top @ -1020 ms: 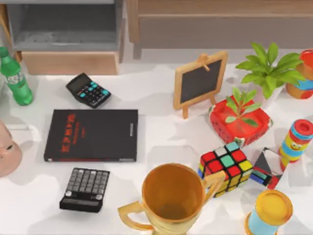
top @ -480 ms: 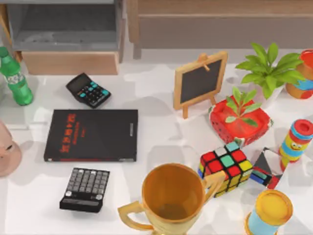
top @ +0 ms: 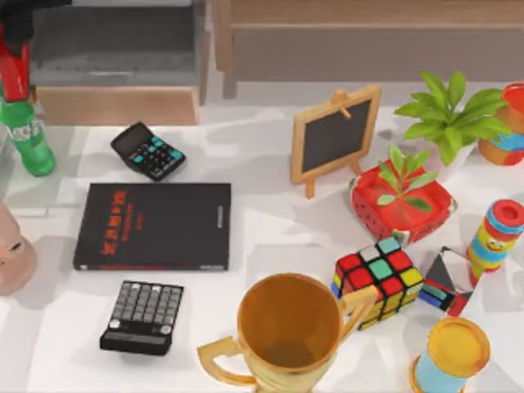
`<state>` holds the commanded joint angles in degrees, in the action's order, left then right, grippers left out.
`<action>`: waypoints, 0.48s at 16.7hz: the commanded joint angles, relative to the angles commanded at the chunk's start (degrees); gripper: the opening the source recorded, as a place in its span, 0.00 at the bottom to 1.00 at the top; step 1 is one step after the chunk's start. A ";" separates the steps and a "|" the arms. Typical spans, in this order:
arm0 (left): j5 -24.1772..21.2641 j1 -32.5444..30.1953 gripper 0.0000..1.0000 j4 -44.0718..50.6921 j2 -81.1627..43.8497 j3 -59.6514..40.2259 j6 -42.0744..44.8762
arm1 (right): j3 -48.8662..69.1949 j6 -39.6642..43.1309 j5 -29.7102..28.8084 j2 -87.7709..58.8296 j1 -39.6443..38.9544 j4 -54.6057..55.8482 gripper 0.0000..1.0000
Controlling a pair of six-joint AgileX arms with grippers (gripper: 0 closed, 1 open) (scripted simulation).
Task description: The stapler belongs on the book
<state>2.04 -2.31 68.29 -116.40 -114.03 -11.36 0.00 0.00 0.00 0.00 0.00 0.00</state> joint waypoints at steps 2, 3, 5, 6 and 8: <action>0.40 -4.71 0.00 -1.97 1.44 4.94 -2.29 | 0.00 0.00 0.00 0.00 0.00 0.00 1.00; 0.59 -7.00 0.00 -2.94 1.87 7.45 -3.38 | 0.00 0.00 0.00 0.00 0.00 0.00 1.00; 0.95 -11.31 0.00 -4.79 2.28 12.41 -5.39 | 0.00 0.00 0.00 0.00 0.00 0.00 1.00; 1.12 -13.25 0.00 -5.63 2.32 14.76 -6.28 | 0.00 0.00 0.00 0.00 0.00 0.00 1.00; 1.44 -16.60 0.00 -7.12 2.17 19.04 -7.82 | 0.00 0.00 0.00 0.00 0.00 0.00 1.00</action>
<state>3.47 -18.90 61.18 -114.23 -94.99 -19.18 0.00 0.00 0.00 0.00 0.00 0.00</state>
